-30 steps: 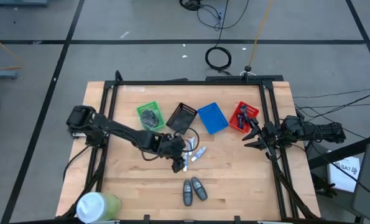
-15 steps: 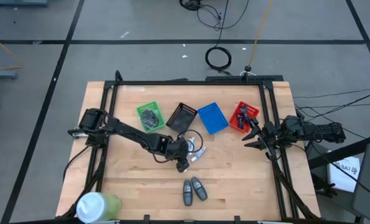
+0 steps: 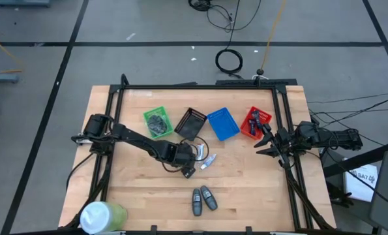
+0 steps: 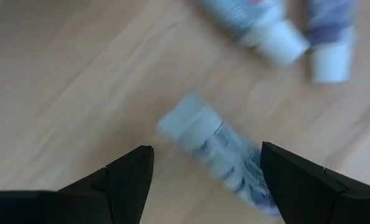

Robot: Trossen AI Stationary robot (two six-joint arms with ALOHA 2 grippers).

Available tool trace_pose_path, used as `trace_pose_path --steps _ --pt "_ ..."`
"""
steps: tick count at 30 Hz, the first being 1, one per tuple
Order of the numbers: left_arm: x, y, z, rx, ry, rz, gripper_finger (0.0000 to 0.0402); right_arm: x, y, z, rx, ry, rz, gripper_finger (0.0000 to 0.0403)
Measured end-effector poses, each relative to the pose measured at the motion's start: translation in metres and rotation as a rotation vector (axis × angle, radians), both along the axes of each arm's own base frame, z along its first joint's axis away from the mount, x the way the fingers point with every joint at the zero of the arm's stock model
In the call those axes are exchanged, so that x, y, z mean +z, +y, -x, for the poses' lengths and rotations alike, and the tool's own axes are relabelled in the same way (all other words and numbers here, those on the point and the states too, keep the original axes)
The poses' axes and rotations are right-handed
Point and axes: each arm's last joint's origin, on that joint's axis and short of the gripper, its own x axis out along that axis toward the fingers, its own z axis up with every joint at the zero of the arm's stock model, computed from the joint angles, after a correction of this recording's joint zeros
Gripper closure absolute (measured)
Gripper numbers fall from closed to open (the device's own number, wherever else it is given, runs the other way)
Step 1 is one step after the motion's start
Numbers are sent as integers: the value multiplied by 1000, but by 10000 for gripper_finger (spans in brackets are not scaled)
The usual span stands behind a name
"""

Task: Pick & Place Travel size toiletries
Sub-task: Put the bottom white toothpaste into the blue bin

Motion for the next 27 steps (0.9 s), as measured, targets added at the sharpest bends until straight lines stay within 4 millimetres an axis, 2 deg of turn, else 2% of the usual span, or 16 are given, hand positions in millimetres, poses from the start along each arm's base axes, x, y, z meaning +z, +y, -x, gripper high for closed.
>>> trace_pose_path --steps 4,7,16,21,27 --pt "-1 -1 7 14 67 -7 111 0 0 0 0 0 0 298" --pt "-1 -3 9 -7 81 -14 133 0 0 0 0 1 0 298" --pt "-3 -3 11 -8 92 -21 274 0 0 0 1 1 0 298" --pt "-3 0 8 -26 66 -44 331 0 0 0 1 2 -3 298" --pt "19 0 4 -131 -72 -90 393 0 0 0 1 2 -3 298"
